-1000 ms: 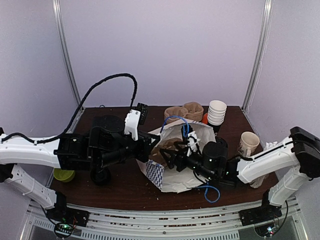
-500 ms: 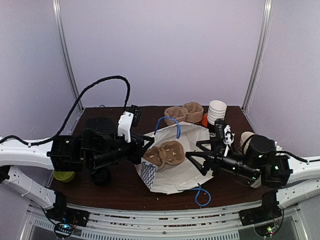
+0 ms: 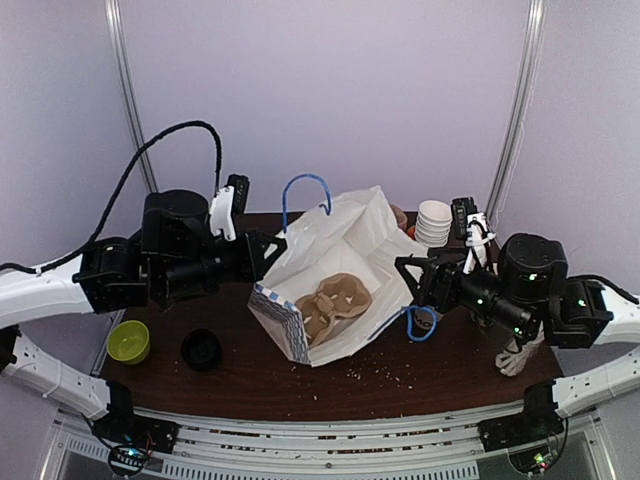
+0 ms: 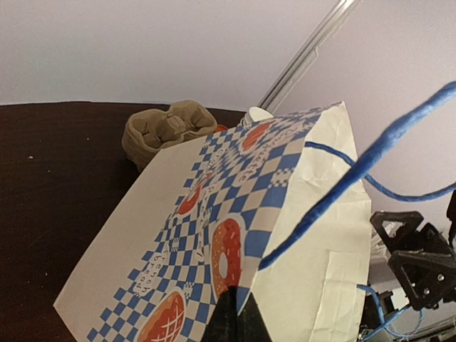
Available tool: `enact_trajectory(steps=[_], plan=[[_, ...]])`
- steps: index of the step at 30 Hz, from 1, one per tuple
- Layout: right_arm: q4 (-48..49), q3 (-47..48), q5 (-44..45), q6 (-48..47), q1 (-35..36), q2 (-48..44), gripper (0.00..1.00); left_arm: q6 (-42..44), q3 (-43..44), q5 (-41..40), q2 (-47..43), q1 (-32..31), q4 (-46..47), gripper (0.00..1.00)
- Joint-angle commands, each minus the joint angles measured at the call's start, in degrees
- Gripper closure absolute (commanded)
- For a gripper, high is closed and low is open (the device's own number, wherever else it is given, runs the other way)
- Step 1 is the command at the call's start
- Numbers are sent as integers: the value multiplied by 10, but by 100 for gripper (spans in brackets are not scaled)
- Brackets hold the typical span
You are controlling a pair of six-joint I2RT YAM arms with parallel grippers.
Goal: Pack the takeout coffee
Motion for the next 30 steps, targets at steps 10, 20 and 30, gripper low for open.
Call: enact_trajectory(steps=[10,20,30], plan=[[-49,-6,109,44,-7,-34,20,-191,50,13,46,109,-113,100],[-89,-4,95,69,-12,-11,20,-219,17,61,56,130,-92,81],[-239,85,22,77,-92,58,13,-174,10,34,6,130,-117,32]])
